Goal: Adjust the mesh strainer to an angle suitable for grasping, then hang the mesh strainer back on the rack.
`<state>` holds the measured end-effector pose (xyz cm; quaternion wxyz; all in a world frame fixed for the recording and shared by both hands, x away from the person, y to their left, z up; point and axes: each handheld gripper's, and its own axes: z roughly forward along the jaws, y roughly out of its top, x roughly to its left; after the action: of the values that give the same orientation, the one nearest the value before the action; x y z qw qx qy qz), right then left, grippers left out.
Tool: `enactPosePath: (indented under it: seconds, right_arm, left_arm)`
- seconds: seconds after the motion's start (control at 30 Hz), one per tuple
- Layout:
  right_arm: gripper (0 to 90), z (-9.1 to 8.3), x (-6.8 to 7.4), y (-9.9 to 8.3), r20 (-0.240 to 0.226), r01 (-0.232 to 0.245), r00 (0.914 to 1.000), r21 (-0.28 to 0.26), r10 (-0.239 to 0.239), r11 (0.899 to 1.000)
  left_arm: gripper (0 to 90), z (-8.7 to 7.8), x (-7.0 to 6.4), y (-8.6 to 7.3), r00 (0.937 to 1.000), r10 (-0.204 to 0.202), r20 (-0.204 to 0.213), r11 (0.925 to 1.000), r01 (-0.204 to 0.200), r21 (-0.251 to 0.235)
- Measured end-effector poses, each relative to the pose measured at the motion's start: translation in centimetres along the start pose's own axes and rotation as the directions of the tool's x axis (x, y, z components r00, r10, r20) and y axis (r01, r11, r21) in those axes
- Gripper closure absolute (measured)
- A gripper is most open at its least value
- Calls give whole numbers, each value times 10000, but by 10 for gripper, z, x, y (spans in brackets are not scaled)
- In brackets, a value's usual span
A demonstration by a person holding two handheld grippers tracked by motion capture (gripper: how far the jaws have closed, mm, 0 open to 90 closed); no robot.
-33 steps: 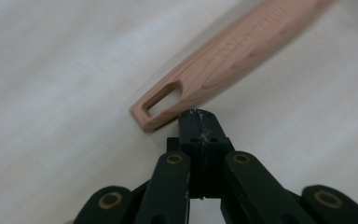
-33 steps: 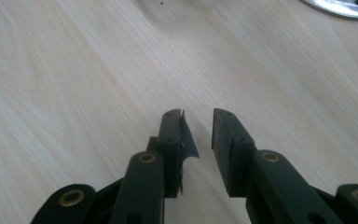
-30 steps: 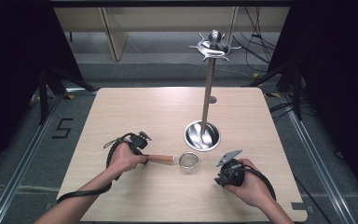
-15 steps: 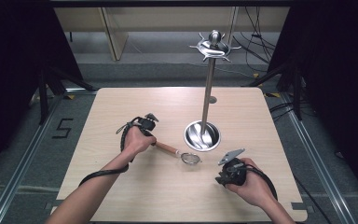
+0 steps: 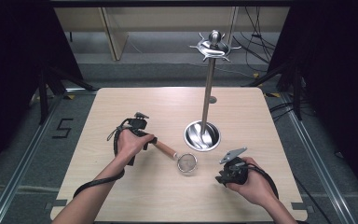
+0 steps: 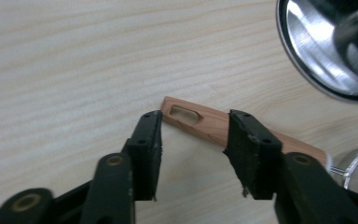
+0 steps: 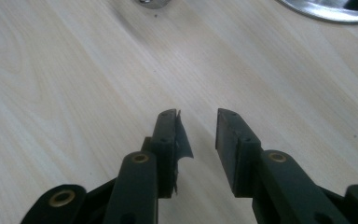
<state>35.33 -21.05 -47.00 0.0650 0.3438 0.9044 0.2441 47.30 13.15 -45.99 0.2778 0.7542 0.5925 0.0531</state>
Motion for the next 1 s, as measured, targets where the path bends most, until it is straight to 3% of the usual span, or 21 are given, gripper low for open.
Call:
enactPosePath:
  seconds: [0.07, 0.17, 0.2, 0.4, 0.57, 0.67, 0.73, 0.77, 0.83, 0.87, 0.93, 1.0]
  right_arm:
    - [694, 0, 1, 0, -17, 76, 10000, -18, -76, 10000]
    - [690, 2, 1, 1, -66, 46, 10000, 34, -46, 10000]
    - [688, 2, 1, 3, -105, 81, 9999, 11, -81, 10000]
    - [675, 3, 1, 3, -149, 139, 9998, 35, -138, 9999]
    - [663, 3, -1, 1, -122, 139, 9998, 81, -138, 9999]
    - [658, 3, 0, 0, -95, 61, 9999, 159, -60, 9999]
    - [655, 2, 2, 0, -189, -121, 9997, 211, 125, 9997]
    - [655, 1, 2, 0, -164, -40, 9999, 194, 43, 9998]
    - [652, 3, 2, 0, -126, 137, 9998, 132, -135, 9998]
    - [651, 4, 2, 1, -46, 221, 9997, 173, -220, 9996]
    - [649, 6, 2, 1, -97, 291, 9995, 225, -289, 9993]
    - [646, 7, 4, 0, -259, 98, 9996, 365, -89, 9993]
  left_arm:
    - [522, -1, -1, -1, 9999, 142, -22, 9993, -141, 355]
    - [502, -1, -2, 0, 10000, 13, -43, 9993, -11, 361]
    - [477, 1, -4, 1, 9982, -607, 25, 9970, 605, 474]
    - [436, 11, -13, 4, 9945, -1041, 83, 9910, 1030, 857]
    - [397, 22, -25, 6, 9939, -1091, -166, 9890, 1102, 983]
    - [379, 26, -27, 8, 9938, -1111, -23, 9826, 1102, 1494]
    - [379, 28, -28, 10, 9917, -1284, 31, 9806, 1265, 1494]
    - [379, 29, -29, 12, 9918, -1279, -35, 9802, 1269, 1520]
    - [376, 32, -34, 14, 9862, -1638, -231, 9779, 1654, 1277]
    - [375, 32, -35, 17, 9877, -1546, -248, 9769, 1566, 1456]
    - [372, 34, -37, 17, 9861, -1596, -469, 9780, 1644, 1282]
    - [372, 35, -41, 20, 9901, -1200, -724, 9799, 1298, 1512]
